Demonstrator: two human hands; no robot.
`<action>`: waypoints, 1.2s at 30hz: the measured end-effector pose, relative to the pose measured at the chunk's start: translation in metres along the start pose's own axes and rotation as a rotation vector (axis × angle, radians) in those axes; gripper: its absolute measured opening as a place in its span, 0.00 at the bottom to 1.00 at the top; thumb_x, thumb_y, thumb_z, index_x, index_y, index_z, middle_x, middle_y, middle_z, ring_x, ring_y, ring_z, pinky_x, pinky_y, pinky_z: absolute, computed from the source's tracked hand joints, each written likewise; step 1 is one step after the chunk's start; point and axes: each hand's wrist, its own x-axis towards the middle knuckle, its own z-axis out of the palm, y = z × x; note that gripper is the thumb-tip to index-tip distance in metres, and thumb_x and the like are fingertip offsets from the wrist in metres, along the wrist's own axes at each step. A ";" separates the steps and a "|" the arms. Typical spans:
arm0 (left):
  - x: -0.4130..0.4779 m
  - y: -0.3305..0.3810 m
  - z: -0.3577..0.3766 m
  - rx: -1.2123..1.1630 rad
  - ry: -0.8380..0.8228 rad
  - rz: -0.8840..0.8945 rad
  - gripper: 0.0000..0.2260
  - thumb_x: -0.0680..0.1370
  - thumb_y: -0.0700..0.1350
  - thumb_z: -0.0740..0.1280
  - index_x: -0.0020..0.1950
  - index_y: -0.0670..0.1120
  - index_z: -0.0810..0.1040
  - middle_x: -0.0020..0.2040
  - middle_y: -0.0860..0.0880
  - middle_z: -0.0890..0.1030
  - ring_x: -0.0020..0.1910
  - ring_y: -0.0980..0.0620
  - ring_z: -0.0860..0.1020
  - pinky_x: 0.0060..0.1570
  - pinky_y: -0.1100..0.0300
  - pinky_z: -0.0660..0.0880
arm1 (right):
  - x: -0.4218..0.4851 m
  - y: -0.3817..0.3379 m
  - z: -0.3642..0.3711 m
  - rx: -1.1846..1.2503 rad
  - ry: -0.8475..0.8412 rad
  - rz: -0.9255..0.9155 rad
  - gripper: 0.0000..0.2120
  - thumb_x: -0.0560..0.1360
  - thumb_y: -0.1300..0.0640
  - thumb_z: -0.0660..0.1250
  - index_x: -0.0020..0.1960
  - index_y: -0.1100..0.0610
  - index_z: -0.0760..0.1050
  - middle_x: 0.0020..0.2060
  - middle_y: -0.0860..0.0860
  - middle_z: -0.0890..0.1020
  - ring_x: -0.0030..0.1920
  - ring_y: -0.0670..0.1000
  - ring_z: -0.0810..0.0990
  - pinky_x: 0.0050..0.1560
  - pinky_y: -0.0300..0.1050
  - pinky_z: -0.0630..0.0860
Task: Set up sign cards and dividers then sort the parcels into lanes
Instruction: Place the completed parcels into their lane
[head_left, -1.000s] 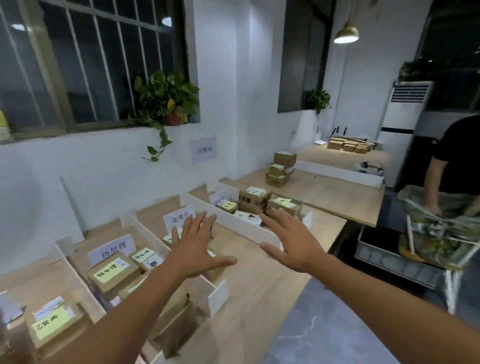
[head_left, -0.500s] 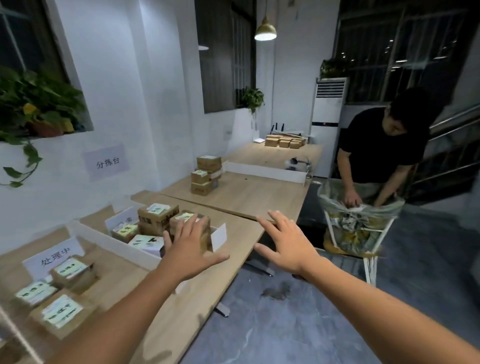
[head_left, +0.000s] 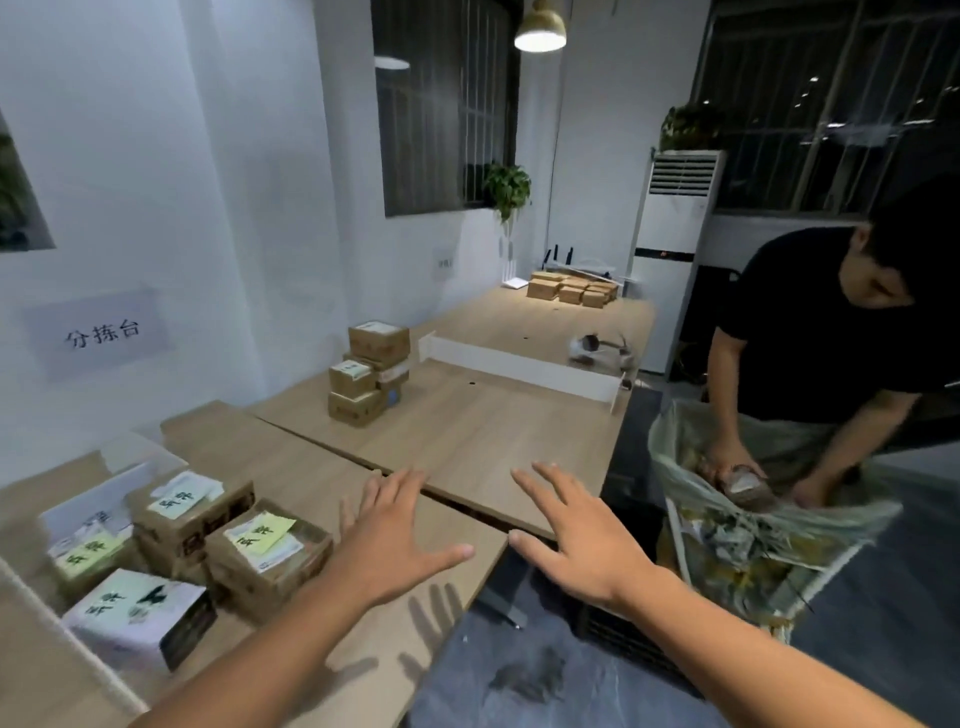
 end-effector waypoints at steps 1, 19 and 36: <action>0.026 0.005 0.005 -0.004 0.017 -0.002 0.55 0.60 0.85 0.57 0.82 0.60 0.51 0.84 0.56 0.50 0.83 0.47 0.45 0.78 0.37 0.43 | 0.018 0.017 -0.003 -0.001 0.005 -0.004 0.37 0.79 0.28 0.52 0.82 0.40 0.49 0.82 0.49 0.54 0.81 0.51 0.51 0.78 0.49 0.55; 0.283 0.102 0.081 0.036 0.125 -0.306 0.52 0.63 0.83 0.58 0.81 0.60 0.52 0.84 0.54 0.52 0.83 0.46 0.46 0.76 0.33 0.44 | 0.259 0.296 -0.024 0.165 -0.151 -0.241 0.36 0.79 0.31 0.54 0.83 0.43 0.50 0.81 0.47 0.54 0.80 0.47 0.52 0.78 0.48 0.56; 0.479 -0.112 0.098 0.069 0.256 -0.568 0.51 0.63 0.82 0.60 0.80 0.58 0.56 0.82 0.52 0.57 0.81 0.45 0.54 0.76 0.31 0.54 | 0.564 0.260 0.119 0.241 -0.290 -0.485 0.38 0.78 0.33 0.62 0.82 0.44 0.52 0.79 0.45 0.58 0.79 0.46 0.57 0.74 0.48 0.66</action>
